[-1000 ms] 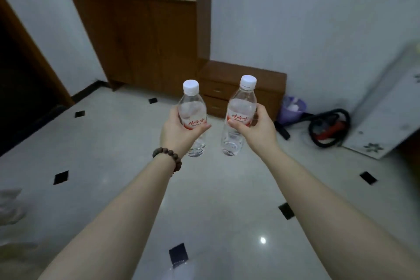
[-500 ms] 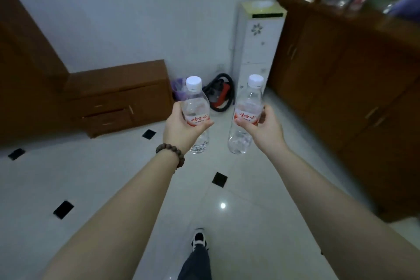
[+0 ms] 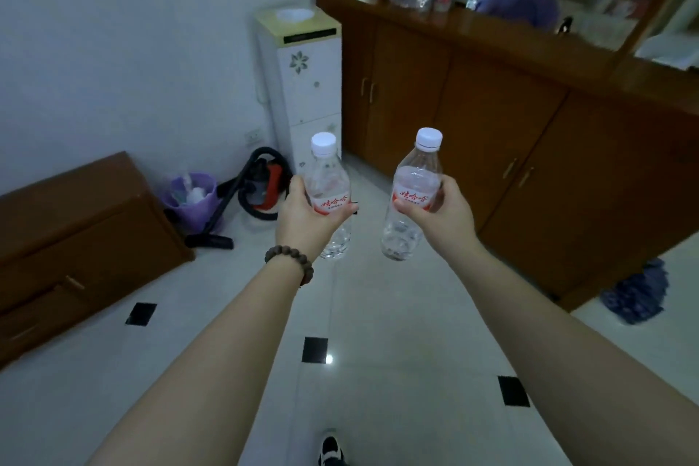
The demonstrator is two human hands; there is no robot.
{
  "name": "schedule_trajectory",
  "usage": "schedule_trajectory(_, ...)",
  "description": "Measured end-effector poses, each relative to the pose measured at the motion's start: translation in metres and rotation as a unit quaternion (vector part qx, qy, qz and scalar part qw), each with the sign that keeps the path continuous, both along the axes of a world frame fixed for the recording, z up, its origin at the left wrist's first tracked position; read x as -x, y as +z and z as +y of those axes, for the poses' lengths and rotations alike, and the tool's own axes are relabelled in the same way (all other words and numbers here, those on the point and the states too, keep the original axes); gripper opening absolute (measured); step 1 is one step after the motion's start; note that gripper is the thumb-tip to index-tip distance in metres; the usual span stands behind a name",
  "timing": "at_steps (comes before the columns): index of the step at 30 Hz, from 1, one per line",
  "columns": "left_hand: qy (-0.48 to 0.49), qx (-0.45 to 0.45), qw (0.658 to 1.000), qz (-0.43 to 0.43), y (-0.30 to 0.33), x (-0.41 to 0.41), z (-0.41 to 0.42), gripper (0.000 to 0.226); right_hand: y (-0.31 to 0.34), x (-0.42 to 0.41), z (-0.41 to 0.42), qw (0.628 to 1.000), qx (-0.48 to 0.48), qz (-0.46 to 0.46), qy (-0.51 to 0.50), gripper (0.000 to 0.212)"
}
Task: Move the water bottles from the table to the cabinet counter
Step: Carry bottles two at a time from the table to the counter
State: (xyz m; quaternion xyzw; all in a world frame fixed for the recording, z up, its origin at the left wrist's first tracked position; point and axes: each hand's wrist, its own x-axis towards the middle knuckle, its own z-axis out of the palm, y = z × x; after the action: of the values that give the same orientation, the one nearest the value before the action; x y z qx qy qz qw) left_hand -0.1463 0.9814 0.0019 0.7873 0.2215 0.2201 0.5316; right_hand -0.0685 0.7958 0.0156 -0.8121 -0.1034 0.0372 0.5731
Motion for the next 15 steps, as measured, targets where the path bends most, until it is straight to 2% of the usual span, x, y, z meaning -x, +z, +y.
schedule_trajectory(6, -0.050, -0.009, 0.999, 0.002, 0.007, -0.080, 0.027, 0.054, 0.006, -0.065, 0.022, 0.999, -0.001, -0.010, -0.049, 0.062)
schedule_trajectory(15, -0.099, -0.016, 0.995, 0.007, 0.010, -0.187, 0.033, 0.061, 0.004, -0.150, 0.012, 0.994, -0.009, -0.006, -0.106, 0.065)
